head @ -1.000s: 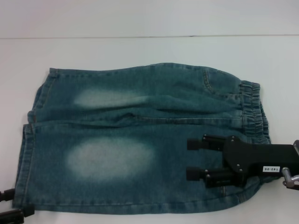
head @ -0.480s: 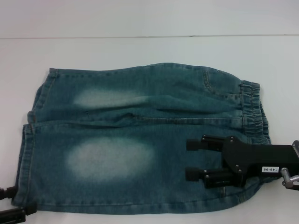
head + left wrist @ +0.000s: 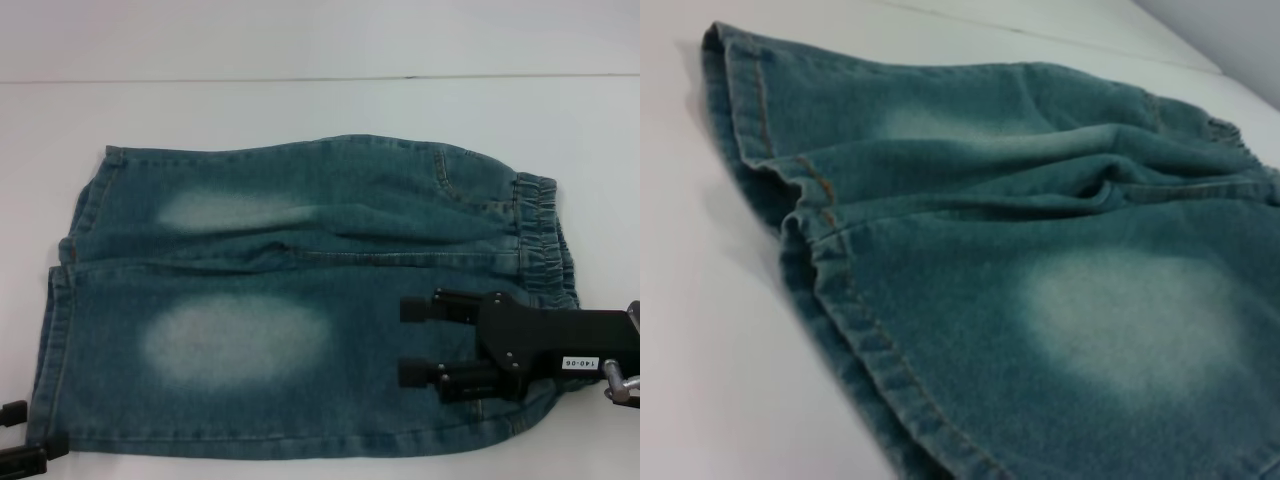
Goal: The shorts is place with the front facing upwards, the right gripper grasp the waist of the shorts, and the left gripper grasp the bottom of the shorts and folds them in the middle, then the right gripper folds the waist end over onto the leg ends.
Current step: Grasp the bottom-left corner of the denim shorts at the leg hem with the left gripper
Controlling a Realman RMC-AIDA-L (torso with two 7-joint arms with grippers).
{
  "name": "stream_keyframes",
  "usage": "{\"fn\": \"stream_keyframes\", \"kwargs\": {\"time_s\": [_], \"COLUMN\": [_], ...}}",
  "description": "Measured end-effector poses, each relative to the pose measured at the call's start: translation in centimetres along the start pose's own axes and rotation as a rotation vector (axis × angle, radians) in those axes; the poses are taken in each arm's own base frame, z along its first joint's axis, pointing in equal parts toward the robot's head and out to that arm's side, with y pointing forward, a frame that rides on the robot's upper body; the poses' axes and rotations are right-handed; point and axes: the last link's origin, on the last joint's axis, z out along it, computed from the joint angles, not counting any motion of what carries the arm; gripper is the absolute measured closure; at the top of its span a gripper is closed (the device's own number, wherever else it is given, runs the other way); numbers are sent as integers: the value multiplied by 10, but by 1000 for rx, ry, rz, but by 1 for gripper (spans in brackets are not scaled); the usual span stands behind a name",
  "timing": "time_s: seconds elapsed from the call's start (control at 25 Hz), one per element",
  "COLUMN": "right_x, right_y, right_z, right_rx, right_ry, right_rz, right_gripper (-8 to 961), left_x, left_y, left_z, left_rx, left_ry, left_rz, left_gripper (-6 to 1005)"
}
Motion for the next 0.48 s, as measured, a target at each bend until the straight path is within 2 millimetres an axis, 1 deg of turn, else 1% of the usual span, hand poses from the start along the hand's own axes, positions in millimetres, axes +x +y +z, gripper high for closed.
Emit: {"fn": "stream_keyframes", "kwargs": {"time_s": [0.2,0.48], "right_x": [0,1], "right_y": [0,0], "right_z": [0,0], "right_rx": [1,0], "right_ry": [1,3], "right_rz": [1,1], "right_gripper": [7,7], "left_x": [-2,1], "left_y": [-1,3], "left_z": [3,8], "left_rx": [9,-30], "left_ry": [-14,-46], "left_rz": [0,-5], "left_gripper": [98,99]}}
